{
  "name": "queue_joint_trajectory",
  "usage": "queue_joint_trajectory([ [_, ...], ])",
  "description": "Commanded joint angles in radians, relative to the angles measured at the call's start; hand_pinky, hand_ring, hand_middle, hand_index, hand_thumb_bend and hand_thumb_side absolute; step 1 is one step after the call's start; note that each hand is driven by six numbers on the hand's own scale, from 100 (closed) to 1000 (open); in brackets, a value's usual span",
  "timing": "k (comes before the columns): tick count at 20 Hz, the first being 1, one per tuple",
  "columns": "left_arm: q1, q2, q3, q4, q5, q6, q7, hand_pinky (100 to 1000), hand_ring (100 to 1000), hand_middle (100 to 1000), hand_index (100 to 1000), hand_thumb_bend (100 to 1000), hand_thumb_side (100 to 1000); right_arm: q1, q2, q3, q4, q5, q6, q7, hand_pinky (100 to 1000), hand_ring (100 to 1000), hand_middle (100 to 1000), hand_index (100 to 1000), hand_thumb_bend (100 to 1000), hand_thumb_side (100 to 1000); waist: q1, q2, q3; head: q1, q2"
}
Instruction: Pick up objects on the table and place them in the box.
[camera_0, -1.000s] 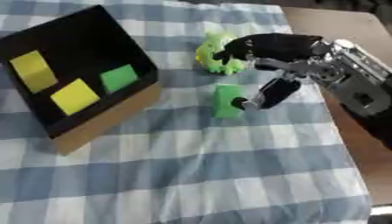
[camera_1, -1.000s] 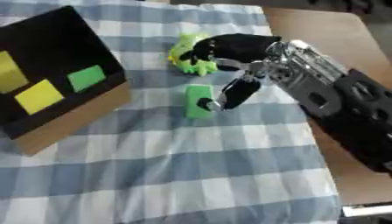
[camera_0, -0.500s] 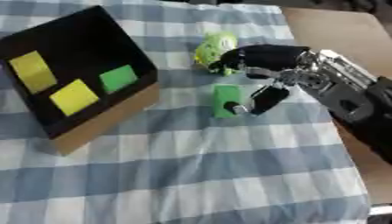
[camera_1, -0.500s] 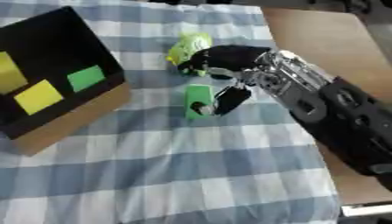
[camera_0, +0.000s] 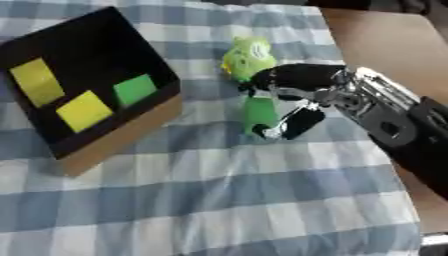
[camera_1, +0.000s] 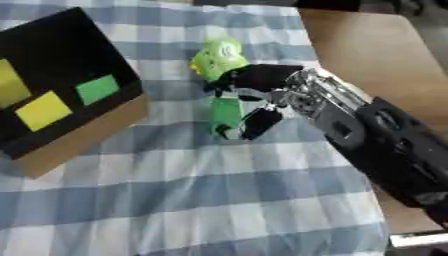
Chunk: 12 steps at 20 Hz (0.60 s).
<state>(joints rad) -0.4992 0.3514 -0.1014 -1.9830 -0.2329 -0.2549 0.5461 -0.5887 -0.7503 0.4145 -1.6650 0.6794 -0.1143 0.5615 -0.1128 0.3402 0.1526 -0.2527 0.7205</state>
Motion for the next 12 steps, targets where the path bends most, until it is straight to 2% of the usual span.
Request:
queue_joint_trajectory([
  [1,-0.007,0.018,-0.002,-0.017,0.004,0.003,-0.002,755,907,778,809,574,615,-0.007,-0.010,-0.004,0.013,0.019,-0.007,0.002,966,978,793,994,232,640,0.023,-0.032,0.000,-0.003,0.001],
  [8,-0.005,0.017,-0.003,-0.017,0.008,0.006,-0.004,755,908,779,809,570,617,-0.010,-0.002,-0.001,0.019,0.014,-0.013,-0.004,954,964,723,944,221,607,0.025,-0.030,0.001,-0.003,0.004],
  [12,-0.006,0.017,-0.003,-0.017,0.009,0.007,-0.004,755,909,780,809,568,617,-0.008,-0.001,-0.004,0.012,-0.015,-0.001,-0.009,938,939,634,876,134,574,0.025,-0.030,0.001,-0.001,0.004],
])
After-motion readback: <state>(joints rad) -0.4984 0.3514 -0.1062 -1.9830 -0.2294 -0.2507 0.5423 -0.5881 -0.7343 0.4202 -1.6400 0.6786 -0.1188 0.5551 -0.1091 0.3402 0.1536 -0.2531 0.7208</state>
